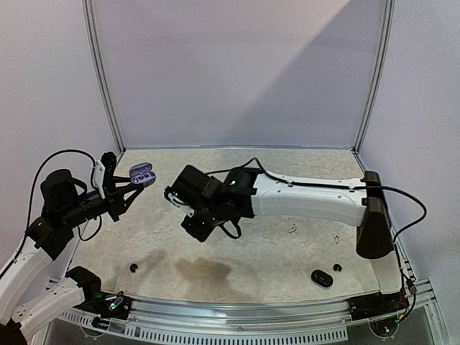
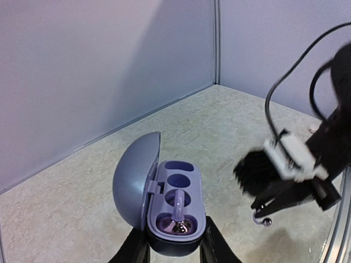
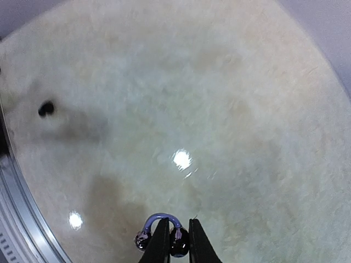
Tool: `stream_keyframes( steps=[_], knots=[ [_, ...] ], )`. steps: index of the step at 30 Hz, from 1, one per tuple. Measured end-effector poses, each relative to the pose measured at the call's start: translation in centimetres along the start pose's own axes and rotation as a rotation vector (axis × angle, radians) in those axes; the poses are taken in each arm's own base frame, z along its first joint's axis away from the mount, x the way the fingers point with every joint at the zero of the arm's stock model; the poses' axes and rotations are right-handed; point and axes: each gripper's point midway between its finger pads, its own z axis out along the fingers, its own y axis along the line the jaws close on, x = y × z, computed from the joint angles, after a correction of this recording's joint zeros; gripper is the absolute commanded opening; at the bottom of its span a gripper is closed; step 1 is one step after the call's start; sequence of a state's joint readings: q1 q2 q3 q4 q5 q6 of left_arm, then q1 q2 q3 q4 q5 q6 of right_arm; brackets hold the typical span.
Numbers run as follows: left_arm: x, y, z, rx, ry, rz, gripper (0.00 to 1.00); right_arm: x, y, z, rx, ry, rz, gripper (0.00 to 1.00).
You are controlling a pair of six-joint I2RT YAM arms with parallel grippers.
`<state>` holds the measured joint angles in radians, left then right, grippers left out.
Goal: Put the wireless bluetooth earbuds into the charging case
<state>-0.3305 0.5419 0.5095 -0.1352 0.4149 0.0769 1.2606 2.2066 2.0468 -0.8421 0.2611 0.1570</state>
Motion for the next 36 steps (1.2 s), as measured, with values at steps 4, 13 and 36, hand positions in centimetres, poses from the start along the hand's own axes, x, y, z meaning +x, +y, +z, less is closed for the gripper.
stream_keyframes(
  steps=[4,13,36],
  knots=[
    [-0.9,-0.3,0.1,0.019,-0.037,-0.009,0.00,-6.2,-2.6,-6.3,0.071,-0.251,0.064,0.00],
    [-4.0,-2.7,0.4,0.107,-0.143,0.049,0.00,-15.6,-4.9,-17.5,0.164,-0.715,0.138,0.00],
    [-9.6,-3.1,0.8,0.129,-0.247,-0.049,0.00,-19.6,-1.9,-19.3,0.274,-0.939,0.007,0.00]
  ],
)
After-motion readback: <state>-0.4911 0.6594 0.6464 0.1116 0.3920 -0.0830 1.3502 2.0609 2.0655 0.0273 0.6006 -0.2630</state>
